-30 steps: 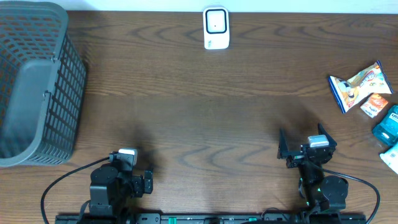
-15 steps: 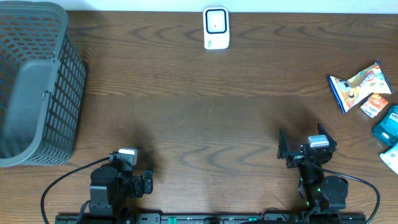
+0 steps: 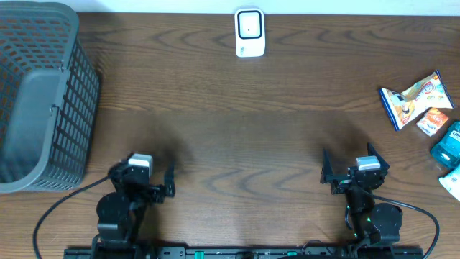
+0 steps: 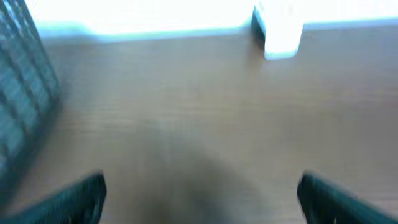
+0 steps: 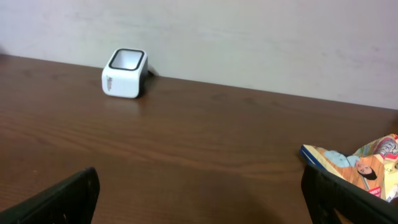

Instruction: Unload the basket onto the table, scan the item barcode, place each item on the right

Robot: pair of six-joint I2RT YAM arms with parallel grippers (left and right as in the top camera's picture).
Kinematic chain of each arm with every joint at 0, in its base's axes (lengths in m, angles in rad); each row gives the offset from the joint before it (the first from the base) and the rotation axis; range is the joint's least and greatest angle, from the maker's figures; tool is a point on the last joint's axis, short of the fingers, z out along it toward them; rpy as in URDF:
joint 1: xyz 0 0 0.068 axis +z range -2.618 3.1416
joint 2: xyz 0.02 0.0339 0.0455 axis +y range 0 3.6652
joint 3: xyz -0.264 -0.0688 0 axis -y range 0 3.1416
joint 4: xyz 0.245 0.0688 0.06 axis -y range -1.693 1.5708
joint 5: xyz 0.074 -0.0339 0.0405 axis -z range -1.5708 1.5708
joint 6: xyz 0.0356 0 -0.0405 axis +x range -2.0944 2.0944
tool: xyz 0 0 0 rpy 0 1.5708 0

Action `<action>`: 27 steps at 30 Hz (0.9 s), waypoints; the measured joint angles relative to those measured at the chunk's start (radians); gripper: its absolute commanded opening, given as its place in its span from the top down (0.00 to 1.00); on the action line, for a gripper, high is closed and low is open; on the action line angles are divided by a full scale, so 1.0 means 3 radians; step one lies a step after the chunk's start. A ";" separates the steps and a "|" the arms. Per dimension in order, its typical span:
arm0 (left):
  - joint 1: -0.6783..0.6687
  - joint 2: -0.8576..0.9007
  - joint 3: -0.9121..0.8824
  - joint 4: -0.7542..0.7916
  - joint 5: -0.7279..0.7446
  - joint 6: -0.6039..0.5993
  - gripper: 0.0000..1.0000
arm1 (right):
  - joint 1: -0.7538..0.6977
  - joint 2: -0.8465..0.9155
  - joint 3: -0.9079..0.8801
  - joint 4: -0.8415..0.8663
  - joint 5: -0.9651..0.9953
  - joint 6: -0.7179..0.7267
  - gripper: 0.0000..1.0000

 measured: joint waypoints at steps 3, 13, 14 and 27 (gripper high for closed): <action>0.0020 -0.0003 -0.0203 0.0599 -0.0001 0.0039 0.02 | 0.0000 0.0000 0.0000 0.0000 0.0008 0.0000 0.01; 0.0231 -0.0319 -0.0484 0.0785 -0.0064 0.0072 0.02 | 0.0000 0.0000 0.0000 0.0000 0.0019 0.0001 0.01; 0.0237 -0.0331 -0.0483 0.0782 -0.0076 0.0072 0.02 | 0.0000 0.0000 0.0000 -0.0001 0.0020 0.0001 0.01; 0.0237 -0.0332 -0.0481 0.0778 -0.0088 0.0071 0.02 | 0.0001 0.0000 0.0000 0.0000 0.0020 0.0000 0.01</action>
